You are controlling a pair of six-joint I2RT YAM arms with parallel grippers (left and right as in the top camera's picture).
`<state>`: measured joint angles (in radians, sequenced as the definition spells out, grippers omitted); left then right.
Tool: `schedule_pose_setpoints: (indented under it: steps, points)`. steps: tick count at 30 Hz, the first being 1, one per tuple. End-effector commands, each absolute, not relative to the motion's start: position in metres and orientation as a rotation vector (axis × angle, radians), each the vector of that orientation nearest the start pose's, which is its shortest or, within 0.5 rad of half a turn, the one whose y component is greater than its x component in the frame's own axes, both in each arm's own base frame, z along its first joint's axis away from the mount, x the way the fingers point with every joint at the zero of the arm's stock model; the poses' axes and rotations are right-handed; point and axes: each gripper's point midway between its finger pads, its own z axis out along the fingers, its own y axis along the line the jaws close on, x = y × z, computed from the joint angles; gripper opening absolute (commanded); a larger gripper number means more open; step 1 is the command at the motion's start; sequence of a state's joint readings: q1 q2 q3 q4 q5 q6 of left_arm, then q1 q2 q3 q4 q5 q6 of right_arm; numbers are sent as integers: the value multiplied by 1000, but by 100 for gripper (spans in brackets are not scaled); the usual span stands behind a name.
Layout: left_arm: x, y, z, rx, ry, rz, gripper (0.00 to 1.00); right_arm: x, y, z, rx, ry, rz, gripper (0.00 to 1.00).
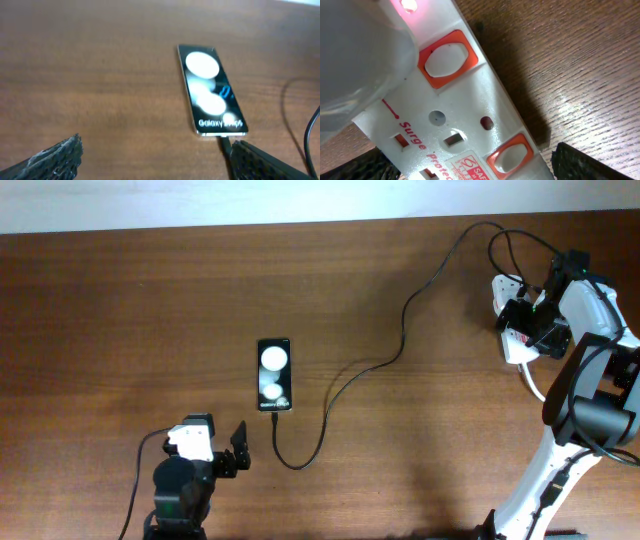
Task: Plug charger to phone and switch on socket
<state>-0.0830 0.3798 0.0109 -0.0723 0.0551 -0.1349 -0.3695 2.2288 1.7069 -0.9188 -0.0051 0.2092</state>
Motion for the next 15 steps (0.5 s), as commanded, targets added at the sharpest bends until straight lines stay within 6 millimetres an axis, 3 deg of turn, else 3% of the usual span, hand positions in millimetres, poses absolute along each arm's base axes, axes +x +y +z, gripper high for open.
schedule_pose_setpoints:
  steps: [1, 8, 15]
  points:
    - [248, -28, 94, 59, 1923, -132, 99, 420, -164, 0, 865, 2910, -35, 99]
    - [245, -25, 154, 77, 1660, -100, 99, 420, -164, 0, 865, 2910, -35, 99]
    - [245, -25, 156, 81, 1649, -94, 99, 420, -164, 0, 865, 2910, -35, 99]
